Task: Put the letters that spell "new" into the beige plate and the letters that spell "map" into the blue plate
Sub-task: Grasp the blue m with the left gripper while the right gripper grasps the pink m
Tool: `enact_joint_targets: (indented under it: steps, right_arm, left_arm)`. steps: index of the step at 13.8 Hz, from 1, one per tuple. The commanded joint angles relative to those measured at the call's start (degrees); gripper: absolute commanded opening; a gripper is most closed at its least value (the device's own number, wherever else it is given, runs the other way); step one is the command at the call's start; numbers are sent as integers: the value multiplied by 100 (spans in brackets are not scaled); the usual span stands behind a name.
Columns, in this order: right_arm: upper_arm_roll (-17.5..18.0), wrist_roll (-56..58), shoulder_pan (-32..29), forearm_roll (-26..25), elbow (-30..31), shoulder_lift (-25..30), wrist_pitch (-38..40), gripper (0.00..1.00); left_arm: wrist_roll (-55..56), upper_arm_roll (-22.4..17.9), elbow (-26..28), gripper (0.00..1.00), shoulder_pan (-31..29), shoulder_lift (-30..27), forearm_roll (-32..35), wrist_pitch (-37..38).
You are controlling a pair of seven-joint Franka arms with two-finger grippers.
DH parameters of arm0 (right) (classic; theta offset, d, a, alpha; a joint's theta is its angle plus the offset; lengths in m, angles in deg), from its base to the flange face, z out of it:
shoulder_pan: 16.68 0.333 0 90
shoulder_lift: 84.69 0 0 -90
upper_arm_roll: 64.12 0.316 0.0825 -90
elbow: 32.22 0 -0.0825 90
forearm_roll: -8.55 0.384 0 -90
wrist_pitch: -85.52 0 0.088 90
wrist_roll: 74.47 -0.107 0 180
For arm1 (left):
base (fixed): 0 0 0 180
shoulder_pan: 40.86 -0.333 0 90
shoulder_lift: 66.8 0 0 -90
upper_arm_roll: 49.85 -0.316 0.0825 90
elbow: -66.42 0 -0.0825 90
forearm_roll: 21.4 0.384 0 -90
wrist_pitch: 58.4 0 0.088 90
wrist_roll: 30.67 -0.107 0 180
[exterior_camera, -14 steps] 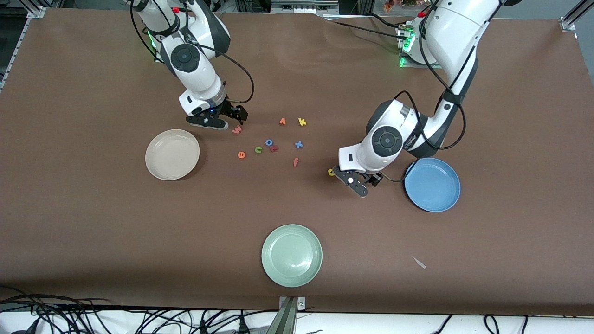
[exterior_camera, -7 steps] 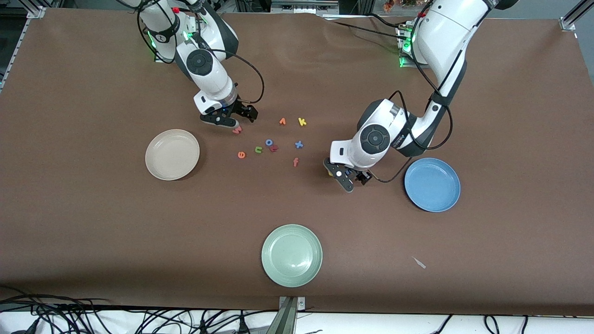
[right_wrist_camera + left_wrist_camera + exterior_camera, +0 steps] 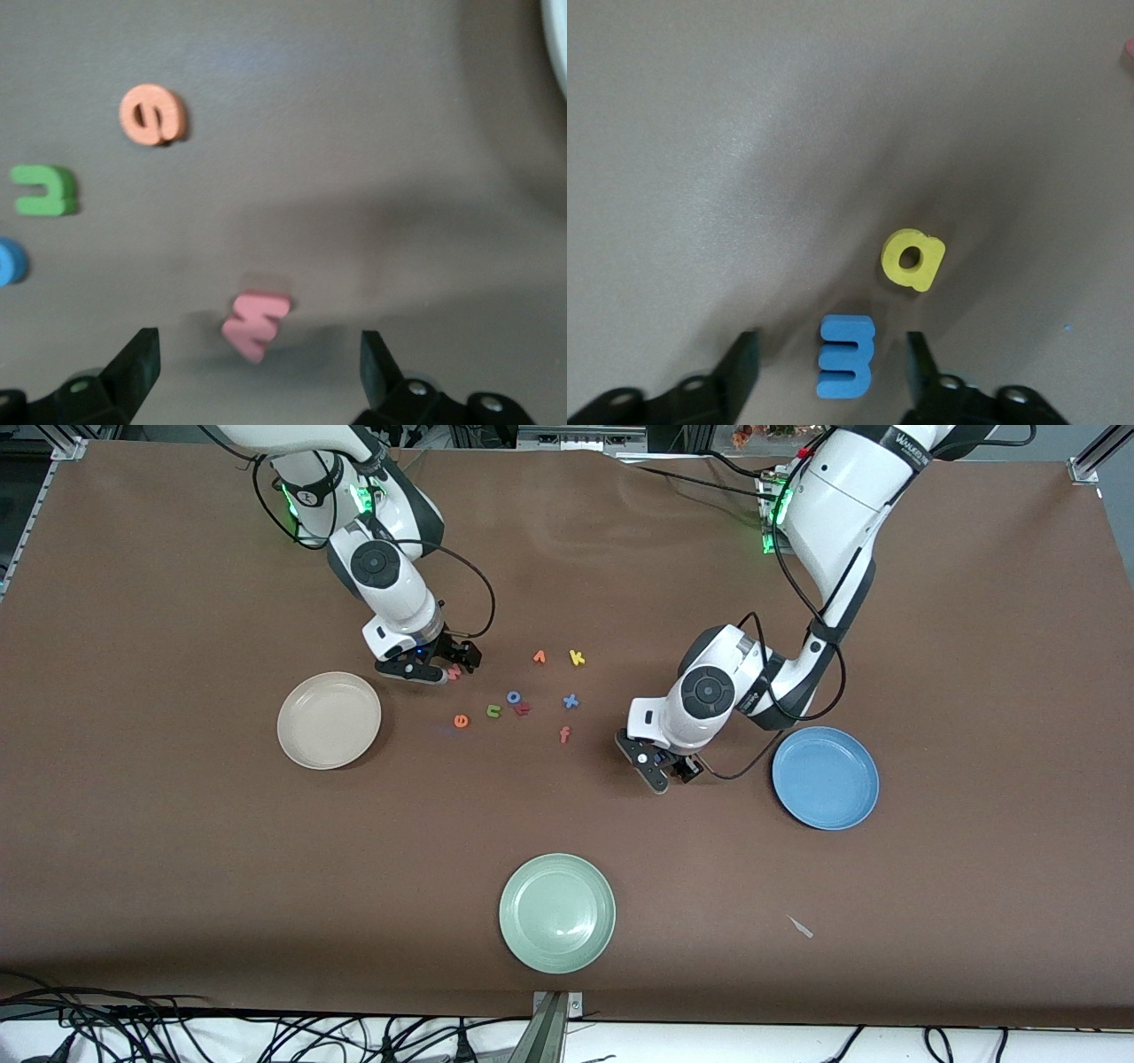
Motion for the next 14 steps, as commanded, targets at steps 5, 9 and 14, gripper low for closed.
enact_joint_targets:
  steps: [5, 9, 14]
  right_arm:
    - [-380, -163, 499, -202, -49, -192, -177, 93]
    - [-1302, -172, 1509, -220, -93, -262, -186, 81]
    - [-1532, -207, 1739, -220, -111, -271, -186, 72]
  left_arm:
    - [-55, -19, 105, 10, 18, -198, 140, 35]
    - [-702, -97, -27, 9, -192, -822, 140, 967]
    - [-2636, -80, -53, 9, -1536, -902, 140, 1126]
